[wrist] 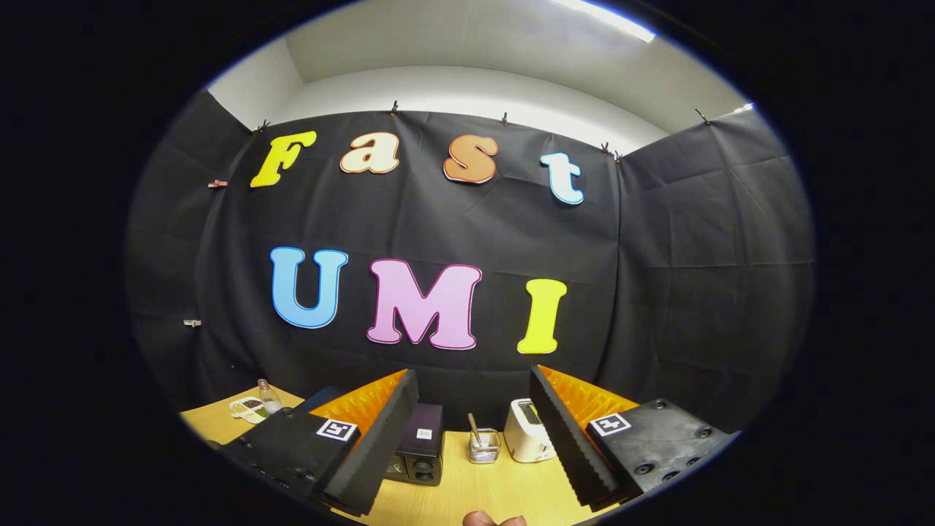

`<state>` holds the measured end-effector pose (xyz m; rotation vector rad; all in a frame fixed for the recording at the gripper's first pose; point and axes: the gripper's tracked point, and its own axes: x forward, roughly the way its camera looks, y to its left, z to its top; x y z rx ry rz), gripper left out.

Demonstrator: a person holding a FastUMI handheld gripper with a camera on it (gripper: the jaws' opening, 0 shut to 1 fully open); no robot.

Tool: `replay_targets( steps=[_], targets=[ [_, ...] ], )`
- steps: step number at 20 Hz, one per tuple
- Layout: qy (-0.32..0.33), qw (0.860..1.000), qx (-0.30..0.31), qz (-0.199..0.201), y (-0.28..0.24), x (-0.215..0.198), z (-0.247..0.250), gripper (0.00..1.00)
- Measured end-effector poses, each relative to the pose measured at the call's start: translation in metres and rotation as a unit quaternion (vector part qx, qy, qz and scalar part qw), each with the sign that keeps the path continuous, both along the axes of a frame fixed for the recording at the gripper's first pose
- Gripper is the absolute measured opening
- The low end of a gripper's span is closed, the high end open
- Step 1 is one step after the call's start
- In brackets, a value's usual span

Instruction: Open the toaster oven, put the food inside, and close the toaster oven door.

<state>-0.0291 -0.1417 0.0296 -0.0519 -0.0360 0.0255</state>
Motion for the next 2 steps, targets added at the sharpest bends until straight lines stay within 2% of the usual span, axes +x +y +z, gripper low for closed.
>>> replay_targets(
  steps=[2],
  targets=[
    [-0.001,1.0,0.003,-0.001,-0.0017,0.0003,0.0009,0.99]
  ],
)
